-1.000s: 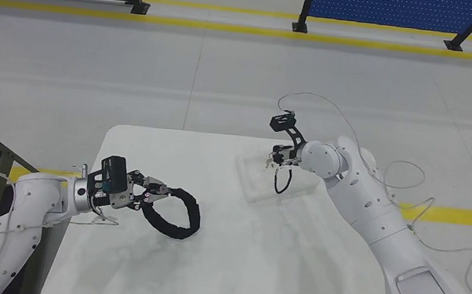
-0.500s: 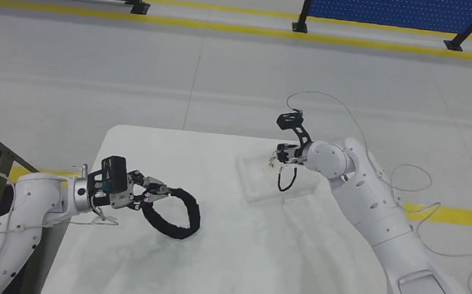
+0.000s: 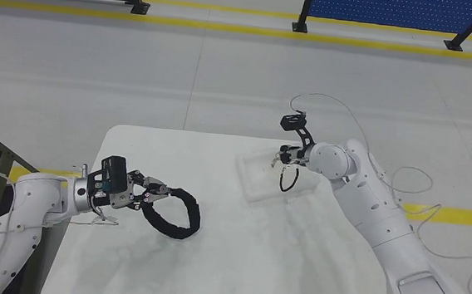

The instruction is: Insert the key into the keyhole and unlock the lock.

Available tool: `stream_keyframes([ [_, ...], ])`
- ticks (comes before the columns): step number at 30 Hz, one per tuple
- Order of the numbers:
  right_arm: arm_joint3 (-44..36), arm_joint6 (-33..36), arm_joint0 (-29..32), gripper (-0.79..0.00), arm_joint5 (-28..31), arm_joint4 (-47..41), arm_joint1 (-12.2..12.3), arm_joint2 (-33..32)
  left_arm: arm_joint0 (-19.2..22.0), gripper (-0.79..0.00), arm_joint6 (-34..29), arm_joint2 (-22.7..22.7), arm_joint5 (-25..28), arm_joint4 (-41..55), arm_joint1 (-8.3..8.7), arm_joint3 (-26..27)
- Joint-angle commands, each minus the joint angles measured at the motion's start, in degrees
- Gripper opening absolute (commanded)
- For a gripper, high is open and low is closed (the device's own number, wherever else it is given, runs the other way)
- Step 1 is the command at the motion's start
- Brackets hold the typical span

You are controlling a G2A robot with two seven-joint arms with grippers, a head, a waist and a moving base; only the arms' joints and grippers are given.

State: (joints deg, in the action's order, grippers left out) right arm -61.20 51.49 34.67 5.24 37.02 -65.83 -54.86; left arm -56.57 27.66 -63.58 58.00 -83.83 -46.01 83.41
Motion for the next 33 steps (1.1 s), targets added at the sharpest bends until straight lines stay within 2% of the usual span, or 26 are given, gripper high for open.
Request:
stream_keyframes([
  [1,0.5,-0.2,-0.1,-0.785,0.0,-0.1,-0.1,0.1,0.0,-0.785,0.0,0.0,0.0,0.0,0.00,0.0],
  [24,10.0,-1.9,-4.1,-0.785,-0.4,-0.6,-3.3,4.2,0.0,-0.785,0.0,0.0,0.0,0.0,0.00,0.0],
  [25,10.4,-1.9,-4.3,-0.736,-0.3,-0.8,-3.3,4.2,0.0,-0.785,0.0,0.0,0.0,0.0,0.00,0.0],
  [26,10.6,-1.9,-4.5,-0.588,-0.2,-0.8,-3.4,4.2,0.0,-0.785,0.0,0.0,0.0,0.0,0.00,0.0],
  [27,10.7,-1.8,-4.6,-0.508,-0.1,-0.9,-3.5,4.2,0.0,-0.785,0.0,0.0,0.0,0.0,0.00,0.0],
  [28,10.7,-1.6,-4.7,-0.465,-0.1,-0.9,-3.5,4.1,0.0,-0.785,0.0,0.0,0.0,0.0,0.00,0.0],
  [30,10.4,-1.4,-4.8,-0.409,0.1,-0.7,-3.5,4.0,0.0,-0.785,0.0,0.0,0.0,0.0,0.00,0.0],
  [33,10.1,-1.4,-4.7,-0.400,0.3,-0.4,-3.5,3.7,0.0,-0.785,0.0,0.0,0.0,0.0,0.00,0.0],
])
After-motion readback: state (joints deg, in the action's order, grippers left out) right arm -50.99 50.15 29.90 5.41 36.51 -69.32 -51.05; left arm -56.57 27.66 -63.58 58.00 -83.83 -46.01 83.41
